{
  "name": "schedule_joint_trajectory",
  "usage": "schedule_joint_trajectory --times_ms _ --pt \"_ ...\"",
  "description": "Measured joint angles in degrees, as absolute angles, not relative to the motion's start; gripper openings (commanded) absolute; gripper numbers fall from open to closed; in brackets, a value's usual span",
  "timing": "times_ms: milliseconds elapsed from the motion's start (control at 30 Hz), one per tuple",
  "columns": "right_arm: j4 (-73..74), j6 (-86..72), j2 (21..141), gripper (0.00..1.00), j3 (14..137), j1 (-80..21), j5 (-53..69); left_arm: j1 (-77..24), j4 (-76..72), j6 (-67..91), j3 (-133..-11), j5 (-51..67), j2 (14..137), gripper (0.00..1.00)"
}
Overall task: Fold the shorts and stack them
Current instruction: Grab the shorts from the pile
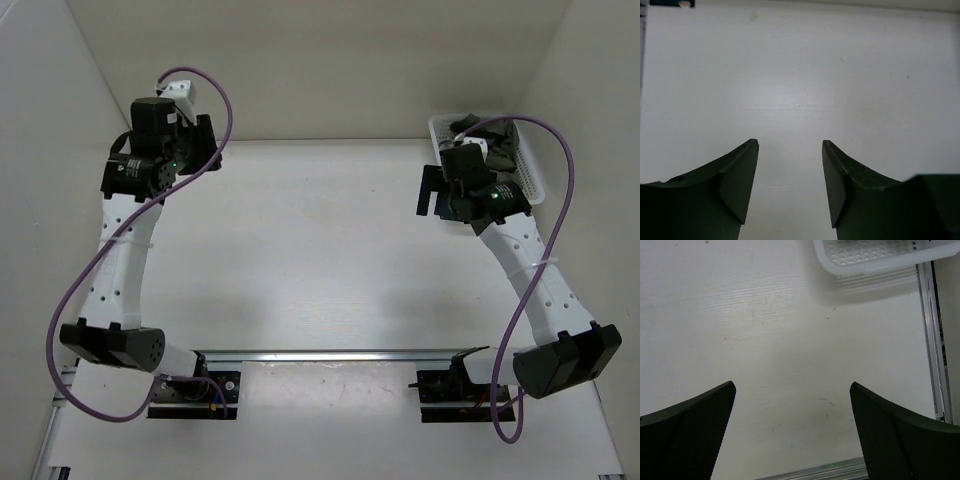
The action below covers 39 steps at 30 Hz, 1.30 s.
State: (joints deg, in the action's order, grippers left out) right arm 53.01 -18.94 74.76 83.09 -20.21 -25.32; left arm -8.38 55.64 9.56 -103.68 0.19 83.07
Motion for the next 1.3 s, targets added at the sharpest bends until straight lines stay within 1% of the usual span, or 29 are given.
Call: schedule_joint_trajectory --times_ms 33,67,267,367,467,533,567,667,700,767,833,933,1067,1167,1300 --pt "52.99 -18.92 74.72 1.0 83.09 -20.21 -25.32 -8.38 55.29 9.65 -104.75 -0.99 82.28 0.85" --pt "52.97 -18.9 74.7 1.0 83.09 -20.21 -25.32 -8.38 55.2 9.58 -105.34 -1.78 81.84 1.0" --pt "52.58 -18.79 73.87 1.0 83.09 -20.21 -26.85 -8.45 55.35 13.3 -108.03 -10.48 81.34 1.0" --pt "52.47 -18.7 73.1 1.0 83.42 -19.73 -28.62 -8.49 53.47 15.75 -106.54 -13.8 80.27 1.0" --pt "51.83 -18.39 73.36 1.0 84.77 -16.62 -29.15 -8.51 50.72 17.8 -102.43 -15.9 75.16 1.0" --pt "51.66 -18.28 75.18 1.0 87.22 -12.38 -27.05 -8.45 49.34 18.98 -101.71 -16.67 71.64 1.0" --pt "51.55 -18.28 77.17 1.0 89.69 -9.23 -25.54 -8.32 48.27 19.42 -101.71 -16.73 70.02 1.0" --pt "49.74 -19.05 84.82 0.94 96.66 -2.83 -21.61 -7.57 45.93 19.38 -101.67 -15.09 67.37 1.0" --pt "49.23 -19.35 87.57 0.94 98.78 -1.17 -20.34 -7.46 45.34 19.27 -101.58 -14.41 67.16 1.0" --pt "48.73 -20.05 94.54 0.99 104.12 1.74 -17.74 -7.25 44.42 19.0 -100.75 -13.04 67.42 1.0" --pt "48.29 -20.69 101.56 0.99 109.45 4.01 -15.16 -7.25 44.47 18.94 -98.94 -11.88 68.34 1.0" --pt "49.01 -21.65 114.83 0.99 121.62 7.01 -10.94 -7.25 45.52 18.94 -96.42 -11.25 70.96 1.0" --pt "49.56 -23.57 129.84 0.99 134.32 10.72 -7.07 -7.25 48.62 18.98 -94.06 -11.55 72.71 1.0" --pt "50.41 -25.12 136.18 0.99 139.31 12.51 -4.62 -7.25 49.19 18.94 -94.04 -12.86 71.64 1.0" --pt "49.34 -26.33 140.75 0.74 141.25 13.91 -1.13 -7.25 49.28 18.94 -94.08 -14.72 70.15 1.0"
